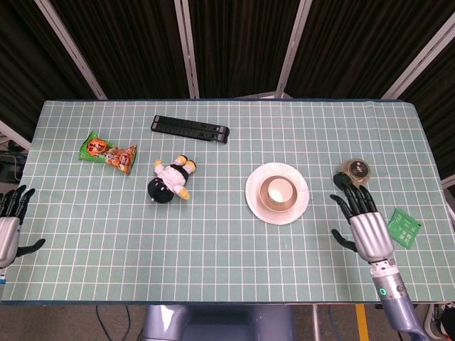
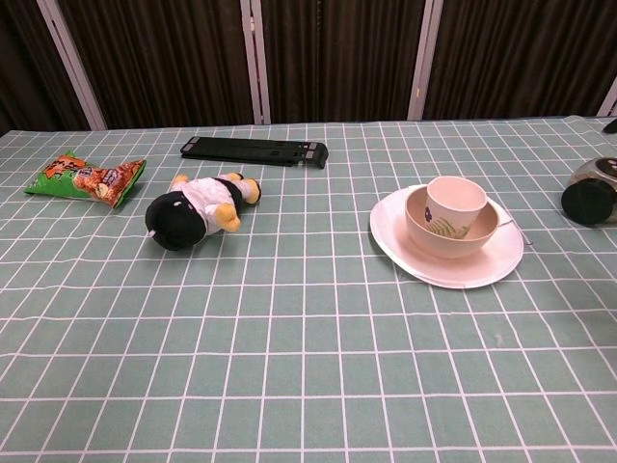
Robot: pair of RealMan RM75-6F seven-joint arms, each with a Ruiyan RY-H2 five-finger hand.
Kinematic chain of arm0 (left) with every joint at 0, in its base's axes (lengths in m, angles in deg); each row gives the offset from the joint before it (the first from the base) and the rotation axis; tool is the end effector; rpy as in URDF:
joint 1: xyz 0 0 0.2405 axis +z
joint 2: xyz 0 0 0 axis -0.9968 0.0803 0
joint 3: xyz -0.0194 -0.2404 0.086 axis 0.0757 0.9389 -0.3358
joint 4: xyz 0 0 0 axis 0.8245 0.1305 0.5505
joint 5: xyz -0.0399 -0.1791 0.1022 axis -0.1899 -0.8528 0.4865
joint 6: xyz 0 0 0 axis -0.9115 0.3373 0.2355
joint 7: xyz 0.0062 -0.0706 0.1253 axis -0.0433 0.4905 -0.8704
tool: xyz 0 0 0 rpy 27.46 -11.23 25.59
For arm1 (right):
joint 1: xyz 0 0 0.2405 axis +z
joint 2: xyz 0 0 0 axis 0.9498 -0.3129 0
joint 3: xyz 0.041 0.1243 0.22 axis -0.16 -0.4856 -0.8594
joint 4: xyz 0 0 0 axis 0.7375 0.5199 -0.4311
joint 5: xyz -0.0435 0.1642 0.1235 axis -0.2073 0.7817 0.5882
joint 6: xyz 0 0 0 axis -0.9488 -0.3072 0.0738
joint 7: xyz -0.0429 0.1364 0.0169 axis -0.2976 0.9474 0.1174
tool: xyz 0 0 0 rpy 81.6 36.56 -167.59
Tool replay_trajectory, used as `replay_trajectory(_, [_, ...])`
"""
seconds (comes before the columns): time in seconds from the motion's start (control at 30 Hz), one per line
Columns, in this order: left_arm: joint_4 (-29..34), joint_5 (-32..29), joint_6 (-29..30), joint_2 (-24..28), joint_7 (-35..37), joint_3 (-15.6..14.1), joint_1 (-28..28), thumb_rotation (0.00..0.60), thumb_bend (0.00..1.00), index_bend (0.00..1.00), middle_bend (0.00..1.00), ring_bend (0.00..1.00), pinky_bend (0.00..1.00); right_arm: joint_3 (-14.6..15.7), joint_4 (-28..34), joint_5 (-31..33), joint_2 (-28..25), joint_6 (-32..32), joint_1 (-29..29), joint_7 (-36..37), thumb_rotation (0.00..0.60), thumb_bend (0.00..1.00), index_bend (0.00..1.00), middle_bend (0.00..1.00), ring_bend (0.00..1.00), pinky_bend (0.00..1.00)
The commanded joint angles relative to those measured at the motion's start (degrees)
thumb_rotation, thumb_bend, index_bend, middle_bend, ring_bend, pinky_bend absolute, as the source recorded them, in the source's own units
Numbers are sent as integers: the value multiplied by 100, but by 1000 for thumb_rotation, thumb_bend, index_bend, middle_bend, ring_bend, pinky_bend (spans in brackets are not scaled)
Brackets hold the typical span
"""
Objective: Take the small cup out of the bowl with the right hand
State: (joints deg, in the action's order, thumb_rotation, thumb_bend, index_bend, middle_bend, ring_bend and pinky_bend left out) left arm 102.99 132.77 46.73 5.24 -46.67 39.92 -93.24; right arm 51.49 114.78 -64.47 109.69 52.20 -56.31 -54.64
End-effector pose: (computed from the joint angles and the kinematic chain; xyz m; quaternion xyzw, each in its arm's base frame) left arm -0.3247 0.2017 0.1552 -0.6015 -0.3775 -0.3191 0.6276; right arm -0.2601 -0.2438 0.0844 0.6529 -0.3104 0.4517 0.5229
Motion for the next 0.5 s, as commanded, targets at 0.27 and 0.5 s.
replay_trajectory(0.27, [-7, -33, -17, 31, 81, 15, 6, 600, 0, 0, 0, 0, 0, -396, 145, 475, 705, -865, 688, -767, 600, 229, 434, 135, 0, 0])
replay_trajectory(0.5, [-30, -55, -63, 69, 202, 26, 0, 600, 0, 0, 0, 0, 0, -581, -93, 971, 1227, -1305, 1013, -1094, 600, 239, 460, 153, 0, 0])
